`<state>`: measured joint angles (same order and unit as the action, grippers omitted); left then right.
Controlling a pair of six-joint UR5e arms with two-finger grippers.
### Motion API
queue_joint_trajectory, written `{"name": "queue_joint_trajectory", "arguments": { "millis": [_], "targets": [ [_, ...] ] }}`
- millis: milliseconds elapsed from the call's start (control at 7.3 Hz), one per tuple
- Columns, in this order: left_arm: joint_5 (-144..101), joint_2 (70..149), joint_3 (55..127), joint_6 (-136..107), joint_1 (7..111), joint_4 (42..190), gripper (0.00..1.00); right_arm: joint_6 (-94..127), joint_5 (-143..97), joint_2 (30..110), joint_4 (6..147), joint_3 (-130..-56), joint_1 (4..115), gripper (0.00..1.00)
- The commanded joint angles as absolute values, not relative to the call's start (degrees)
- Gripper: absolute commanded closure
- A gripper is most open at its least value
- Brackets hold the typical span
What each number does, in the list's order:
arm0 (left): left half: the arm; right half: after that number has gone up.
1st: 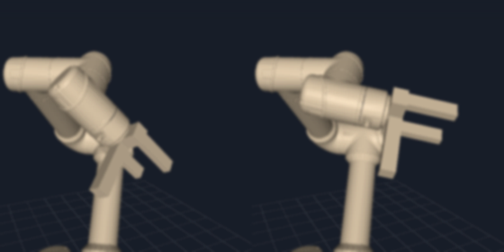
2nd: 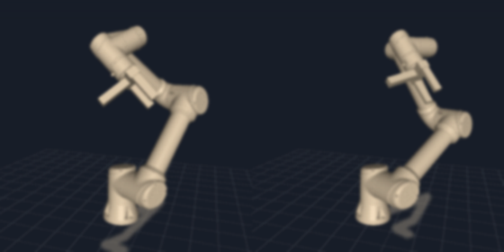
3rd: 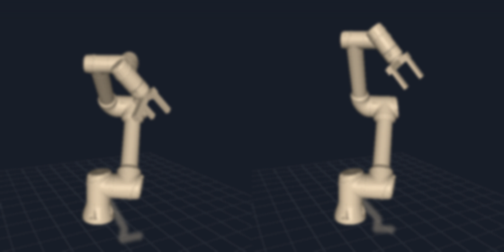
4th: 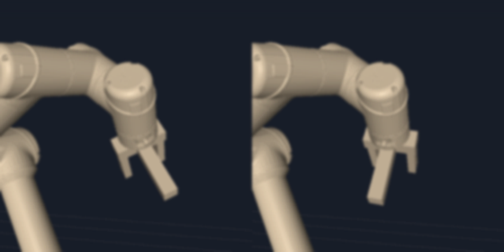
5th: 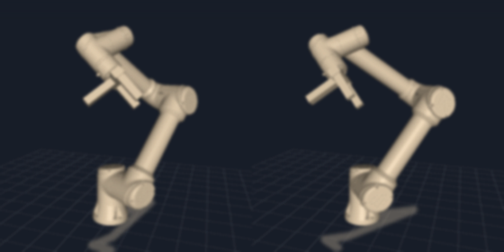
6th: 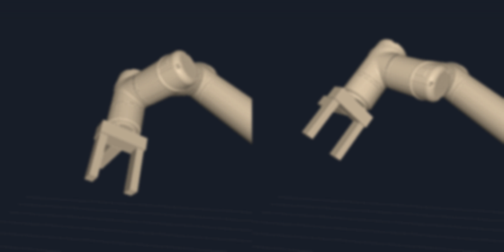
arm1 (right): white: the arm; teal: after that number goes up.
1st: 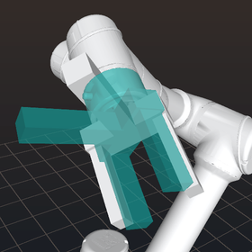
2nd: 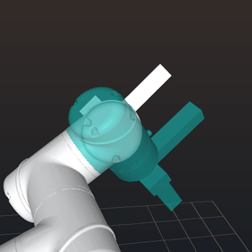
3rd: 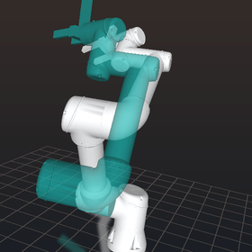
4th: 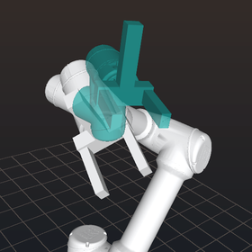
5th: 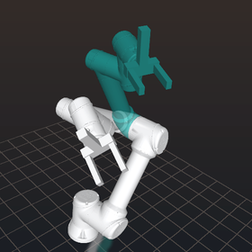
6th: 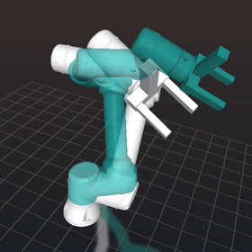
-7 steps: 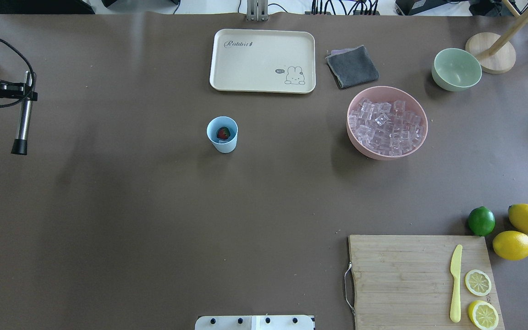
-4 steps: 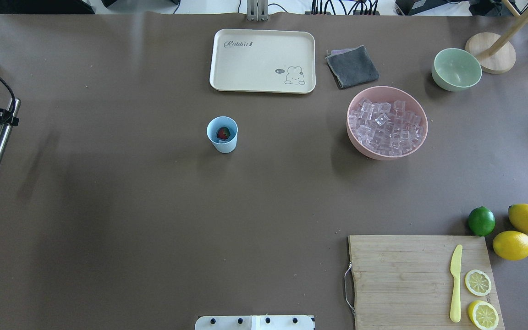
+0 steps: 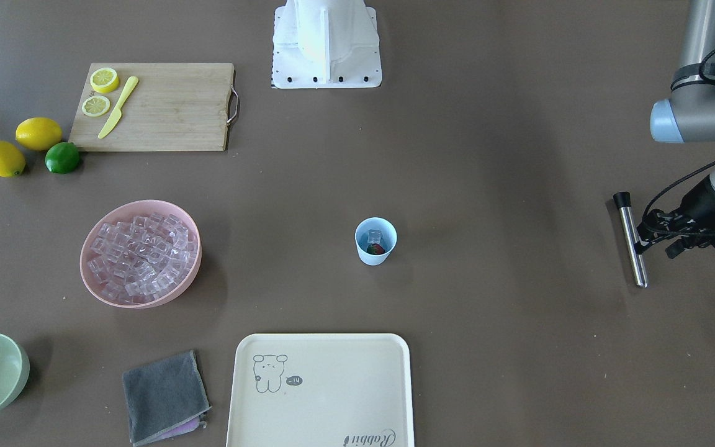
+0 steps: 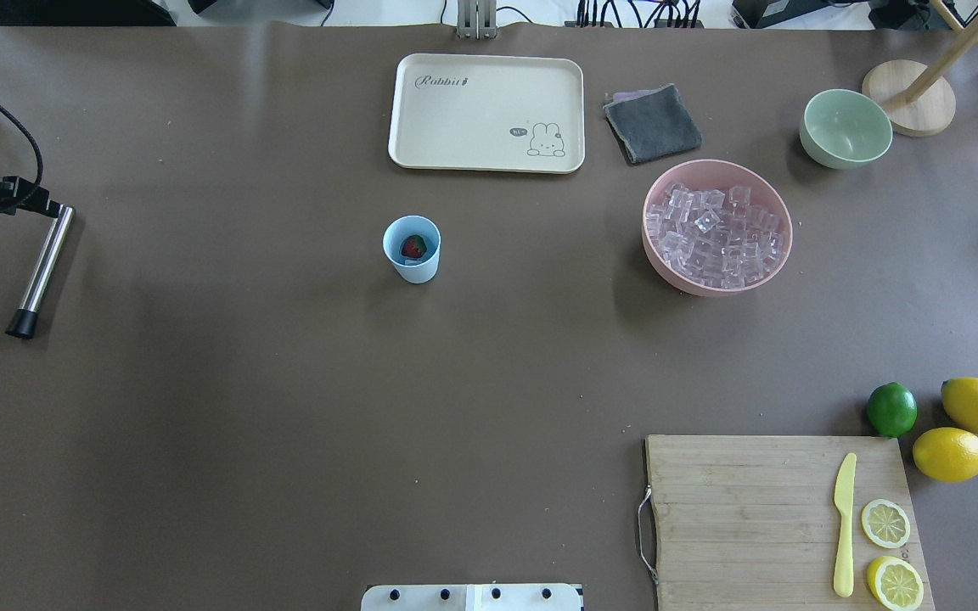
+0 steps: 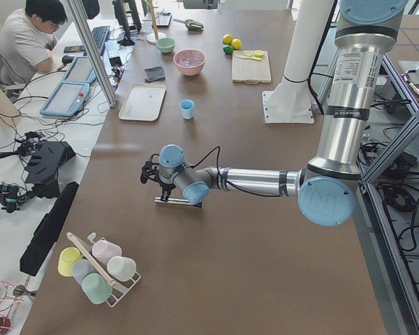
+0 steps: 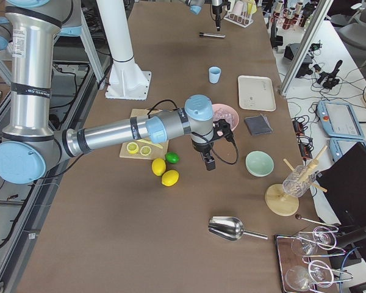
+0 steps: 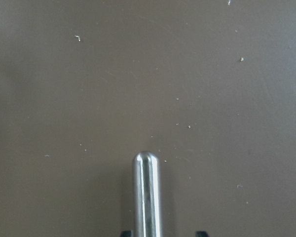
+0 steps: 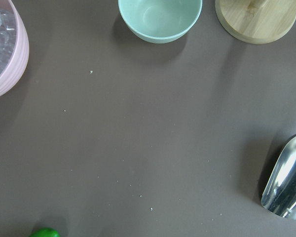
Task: Mash ice and strawberries in cup
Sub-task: 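Lay the muddler on the table and open the left gripper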
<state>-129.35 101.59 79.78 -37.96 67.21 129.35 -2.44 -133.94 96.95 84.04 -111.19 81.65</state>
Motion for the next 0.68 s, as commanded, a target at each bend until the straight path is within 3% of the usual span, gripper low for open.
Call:
{"name": "queue_joint_trajectory", "arguments": {
  "millis": [0, 274, 548],
  "targets": [
    [-137.59, 108.00, 79.89, -31.95, 76.41, 117.03, 0.02, -2.37, -134.03, 96.68, 84.20, -110.92, 81.65, 0.01],
    [-140.89, 109.43, 82.68, -20.98, 86.26, 105.78, 0.02, -2.90, -134.47, 97.12, 84.20, -109.17, 81.74, 0.01],
    [-141.15, 106.55, 85.59, -13.47, 88.68, 100.29, 0.02, -6.82, -134.64, 96.59, 84.55, -105.83, 83.65, 0.01]
  ]
}}
